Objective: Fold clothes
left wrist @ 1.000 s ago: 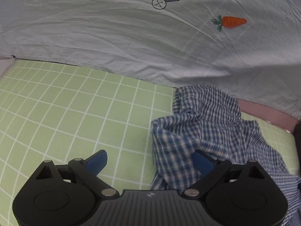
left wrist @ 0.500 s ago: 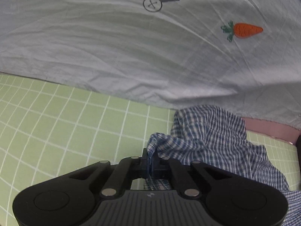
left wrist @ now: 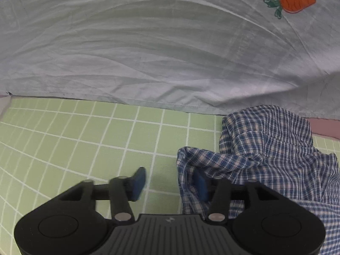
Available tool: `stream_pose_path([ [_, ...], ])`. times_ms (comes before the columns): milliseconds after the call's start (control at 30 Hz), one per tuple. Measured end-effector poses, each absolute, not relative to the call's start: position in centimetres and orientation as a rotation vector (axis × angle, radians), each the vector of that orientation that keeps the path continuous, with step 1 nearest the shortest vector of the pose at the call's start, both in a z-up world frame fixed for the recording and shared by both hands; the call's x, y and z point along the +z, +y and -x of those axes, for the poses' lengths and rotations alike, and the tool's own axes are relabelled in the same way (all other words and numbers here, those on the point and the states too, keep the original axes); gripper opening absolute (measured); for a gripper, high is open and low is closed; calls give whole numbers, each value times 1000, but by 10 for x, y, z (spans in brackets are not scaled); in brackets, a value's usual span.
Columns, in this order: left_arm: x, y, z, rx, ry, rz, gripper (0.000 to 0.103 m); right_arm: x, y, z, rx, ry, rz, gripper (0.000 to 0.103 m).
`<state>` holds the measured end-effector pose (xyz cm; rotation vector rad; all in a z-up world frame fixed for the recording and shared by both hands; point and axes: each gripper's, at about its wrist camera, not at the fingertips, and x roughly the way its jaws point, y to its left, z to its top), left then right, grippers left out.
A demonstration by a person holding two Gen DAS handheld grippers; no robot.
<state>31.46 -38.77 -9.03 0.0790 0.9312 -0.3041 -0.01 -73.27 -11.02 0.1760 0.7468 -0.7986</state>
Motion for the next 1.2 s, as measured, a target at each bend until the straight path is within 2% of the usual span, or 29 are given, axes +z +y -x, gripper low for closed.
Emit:
stream_pose_path([
  [100, -80, -381, -298, -273, 910, -88, 81, -100, -724, 8, -801, 714, -173, 13],
  [333, -56, -325, -198, -206, 902, -16, 87, -62, -665, 31, -704, 636, -21, 13],
  [600, -71, -266, -92, -223, 984, -11, 88, -40, -544, 61, -469, 617, 169, 13],
  [1033, -78, -192, 1, -238, 1026, -99, 88, -83, -380, 111, -214, 712, 274, 13],
  [1100, -77, -186, 8, -238, 1026, -103, 88, -91, -365, 115, -193, 741, 267, 16],
  [1200, -75, -180, 17, -236, 1020, -102, 88, -92, -356, 123, -204, 748, 217, 33],
])
